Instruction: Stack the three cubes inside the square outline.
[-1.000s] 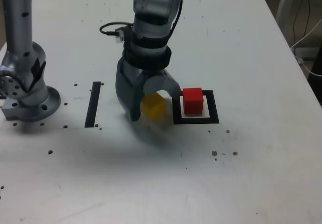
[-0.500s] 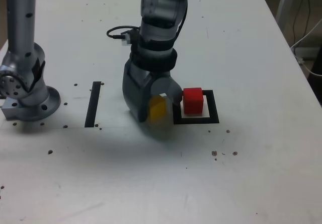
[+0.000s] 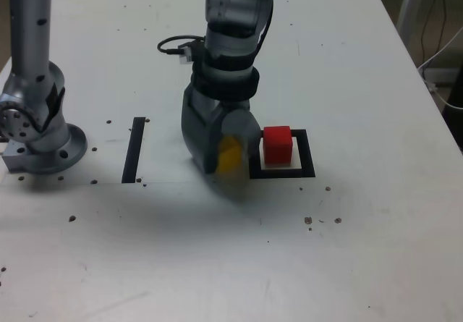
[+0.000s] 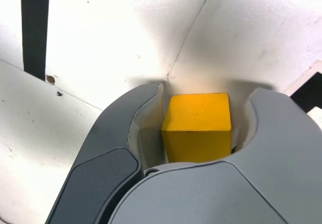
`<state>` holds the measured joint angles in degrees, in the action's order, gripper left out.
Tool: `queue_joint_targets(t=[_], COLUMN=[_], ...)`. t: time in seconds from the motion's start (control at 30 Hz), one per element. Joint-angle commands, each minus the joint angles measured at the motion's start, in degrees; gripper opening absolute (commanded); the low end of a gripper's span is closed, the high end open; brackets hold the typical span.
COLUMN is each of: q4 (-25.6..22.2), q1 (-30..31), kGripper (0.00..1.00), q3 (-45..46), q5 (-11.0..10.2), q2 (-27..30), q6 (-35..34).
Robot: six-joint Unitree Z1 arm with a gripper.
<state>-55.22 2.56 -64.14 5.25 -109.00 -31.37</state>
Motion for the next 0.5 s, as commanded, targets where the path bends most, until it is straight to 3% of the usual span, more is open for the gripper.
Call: queue_joint_targets(t=[0.0, 0.2, 0.47], q4=[0.1, -3.0, -13.7], q1=[-0.1, -0.1, -0.2], kGripper=[0.26, 0.18, 0.17], q3=[-0.3, -1.2, -9.4], q5=[-0.4, -1.8, -8.6], q2=[0.4, 3.0, 7.7], q6=[0.2, 1.3, 10.0])
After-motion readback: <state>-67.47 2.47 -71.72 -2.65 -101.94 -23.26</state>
